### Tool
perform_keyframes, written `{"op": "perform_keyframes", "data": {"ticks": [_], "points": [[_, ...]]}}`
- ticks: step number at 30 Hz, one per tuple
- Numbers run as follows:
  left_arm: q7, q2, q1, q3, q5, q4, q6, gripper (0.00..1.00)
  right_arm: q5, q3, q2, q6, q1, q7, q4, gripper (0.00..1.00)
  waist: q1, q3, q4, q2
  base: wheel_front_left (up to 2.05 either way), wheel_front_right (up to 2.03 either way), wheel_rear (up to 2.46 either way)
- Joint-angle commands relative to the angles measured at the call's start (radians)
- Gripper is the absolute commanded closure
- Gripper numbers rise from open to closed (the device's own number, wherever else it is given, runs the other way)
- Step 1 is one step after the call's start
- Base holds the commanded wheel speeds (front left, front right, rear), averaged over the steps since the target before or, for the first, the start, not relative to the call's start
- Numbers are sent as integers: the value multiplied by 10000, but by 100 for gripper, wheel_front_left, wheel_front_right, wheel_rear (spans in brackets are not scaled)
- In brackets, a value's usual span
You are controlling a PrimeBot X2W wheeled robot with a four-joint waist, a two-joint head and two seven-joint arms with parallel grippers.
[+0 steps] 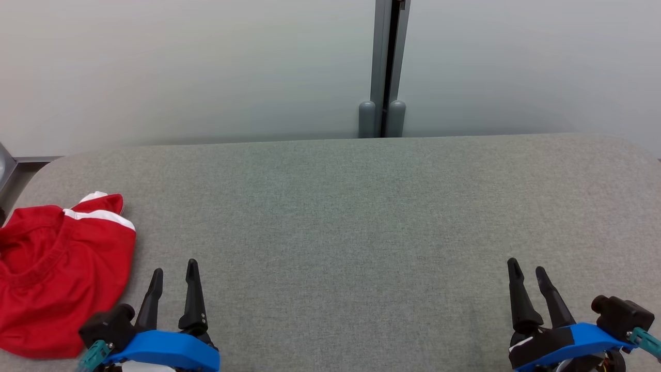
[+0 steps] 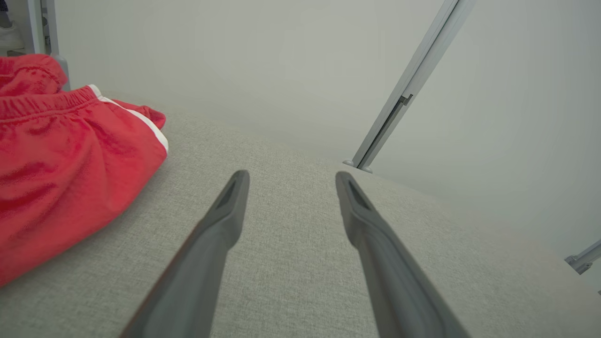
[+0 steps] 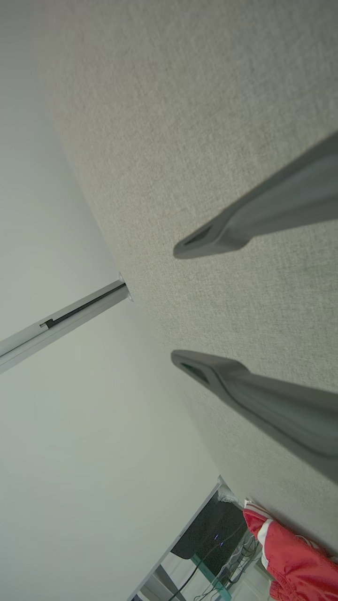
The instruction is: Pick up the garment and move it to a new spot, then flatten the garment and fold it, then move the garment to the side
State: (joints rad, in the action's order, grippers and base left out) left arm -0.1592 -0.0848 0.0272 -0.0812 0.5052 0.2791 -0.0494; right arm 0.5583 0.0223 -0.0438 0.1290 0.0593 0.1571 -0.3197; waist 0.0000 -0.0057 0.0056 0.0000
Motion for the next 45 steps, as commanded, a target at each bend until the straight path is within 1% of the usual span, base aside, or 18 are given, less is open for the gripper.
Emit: {"op": "perform_keyframes", "data": {"ticks": [1, 12, 18, 26, 38, 45], "points": [[-101, -65, 124, -63, -304, -53, 56, 0, -297, -24, -80, 19, 189, 118, 8, 0, 0, -2, 6, 0, 0, 0, 0], [-355, -86, 149, -228, -1302, 82, 140, 0, -1288, -61, -84, 21, 243, 381, -283, 0, 0, -36, 50, 0, 0, 0, 0], [-485, -33, 196, -254, -1600, 329, 188, 0, -1885, -68, -86, 22, 259, 506, -429, 0, 0, -48, 66, 0, 0, 0, 0], [-659, -100, 260, -348, -2149, 570, 253, 0, -2591, -91, -90, 25, 301, 666, -511, 0, 0, -76, 72, 0, 0, 0, 0], [-884, -165, 313, -505, -2810, 806, 311, 0, -3388, -140, -94, 26, 315, 861, -591, 0, 0, -106, 70, 0, 0, 0, 0], [-999, -143, 216, -531, -3063, 860, 426, 0, -3836, -121, -96, 28, 342, 998, -662, 0, 0, -134, 68, 0, 0, 0, 0]]}}
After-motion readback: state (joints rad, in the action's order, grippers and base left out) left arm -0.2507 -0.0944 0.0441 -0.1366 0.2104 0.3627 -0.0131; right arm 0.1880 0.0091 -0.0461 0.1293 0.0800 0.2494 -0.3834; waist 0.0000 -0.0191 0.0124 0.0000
